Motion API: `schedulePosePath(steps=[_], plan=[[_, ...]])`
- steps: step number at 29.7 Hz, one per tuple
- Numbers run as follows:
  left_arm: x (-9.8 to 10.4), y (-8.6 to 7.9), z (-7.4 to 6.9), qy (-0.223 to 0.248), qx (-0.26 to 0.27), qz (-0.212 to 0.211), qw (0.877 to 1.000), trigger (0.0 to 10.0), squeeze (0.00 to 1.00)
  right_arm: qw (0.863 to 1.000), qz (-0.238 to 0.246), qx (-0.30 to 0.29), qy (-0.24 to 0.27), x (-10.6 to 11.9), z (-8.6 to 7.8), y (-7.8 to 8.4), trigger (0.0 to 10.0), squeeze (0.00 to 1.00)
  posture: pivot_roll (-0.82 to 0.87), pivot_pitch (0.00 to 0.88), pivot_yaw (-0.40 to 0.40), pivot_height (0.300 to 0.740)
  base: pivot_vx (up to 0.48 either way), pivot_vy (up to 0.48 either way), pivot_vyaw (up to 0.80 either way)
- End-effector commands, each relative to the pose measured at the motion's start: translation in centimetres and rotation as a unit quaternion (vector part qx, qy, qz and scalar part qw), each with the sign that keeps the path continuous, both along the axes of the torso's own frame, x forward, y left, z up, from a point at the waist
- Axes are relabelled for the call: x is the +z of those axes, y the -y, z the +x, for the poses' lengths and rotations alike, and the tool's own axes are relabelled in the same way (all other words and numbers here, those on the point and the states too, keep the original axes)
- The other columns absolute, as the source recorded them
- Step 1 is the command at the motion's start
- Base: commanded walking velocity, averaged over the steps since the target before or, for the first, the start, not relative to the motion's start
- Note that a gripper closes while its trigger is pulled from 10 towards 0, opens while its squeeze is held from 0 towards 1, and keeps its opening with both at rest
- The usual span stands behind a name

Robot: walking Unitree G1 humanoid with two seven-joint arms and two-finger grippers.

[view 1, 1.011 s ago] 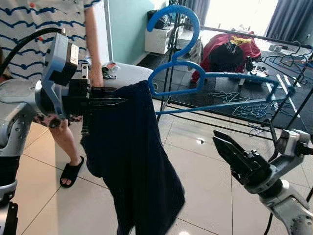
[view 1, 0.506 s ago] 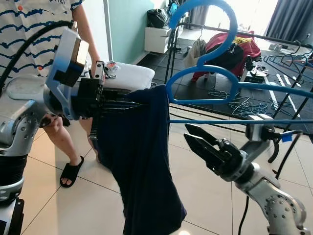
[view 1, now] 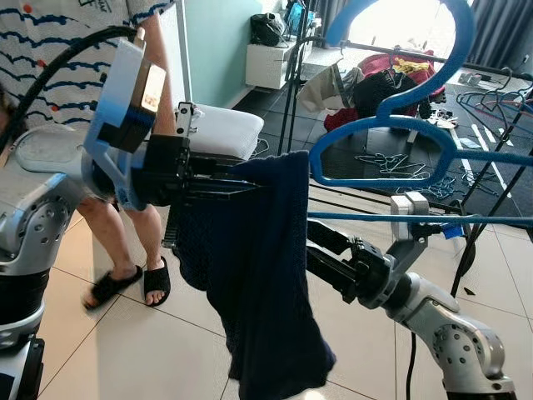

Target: Hang hanger

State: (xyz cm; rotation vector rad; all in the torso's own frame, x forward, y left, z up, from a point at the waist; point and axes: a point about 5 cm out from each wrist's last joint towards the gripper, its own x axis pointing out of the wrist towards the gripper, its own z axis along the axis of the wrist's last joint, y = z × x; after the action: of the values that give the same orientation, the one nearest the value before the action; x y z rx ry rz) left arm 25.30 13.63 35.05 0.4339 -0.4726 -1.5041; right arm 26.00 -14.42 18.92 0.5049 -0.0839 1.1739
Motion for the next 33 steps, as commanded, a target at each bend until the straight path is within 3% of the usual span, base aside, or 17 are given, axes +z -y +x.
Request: schedulePosePath(steps=[1,8,9,13,27,33], plan=[[0.5,0.7,-0.4,0.007,-0.018,-0.008,1.0,10.0,0.0,1.0,-0.006,0.003,0.004,0.0,0.2,-0.3,10.0,0.0,0.03,0.0,-0.037,0.74,0.0,0.0,0.0],[0.6,0.7,-0.6,0.003,-0.017,-0.007,1.0,10.0,0.0,0.999,0.028,0.027,0.016,0.9,-0.2,-0.5,10.0,0.0,0.03,0.0,-0.034,0.74,0.0,0.0,0.0],[0.2,0.6,0.0,-0.001,-0.011,-0.008,1.0,10.0,0.0,0.995,0.073,0.062,0.028,1.9,-1.3,0.1,10.0,0.0,0.03,0.0,-0.034,0.74,0.0,0.0,0.0],[0.1,0.6,0.3,-0.004,-0.009,-0.008,1.0,10.0,0.0,0.993,0.083,0.077,0.03,2.1,-2.0,0.5,10.0,0.0,0.03,0.0,-0.034,0.74,0.0,0.0,0.0],[0.2,1.0,0.6,-0.007,-0.015,-0.012,1.0,10.0,0.0,0.996,0.056,0.056,0.038,1.9,-1.1,0.0,10.0,0.0,0.04,0.0,-0.034,0.74,0.0,0.0,0.0],[0.4,1.2,0.6,-0.006,-0.022,-0.02,1.0,10.0,0.0,1.0,-0.008,-0.008,0.006,0.5,1.1,-0.7,10.0,0.0,0.04,0.0,-0.042,0.74,0.0,0.0,0.0]])
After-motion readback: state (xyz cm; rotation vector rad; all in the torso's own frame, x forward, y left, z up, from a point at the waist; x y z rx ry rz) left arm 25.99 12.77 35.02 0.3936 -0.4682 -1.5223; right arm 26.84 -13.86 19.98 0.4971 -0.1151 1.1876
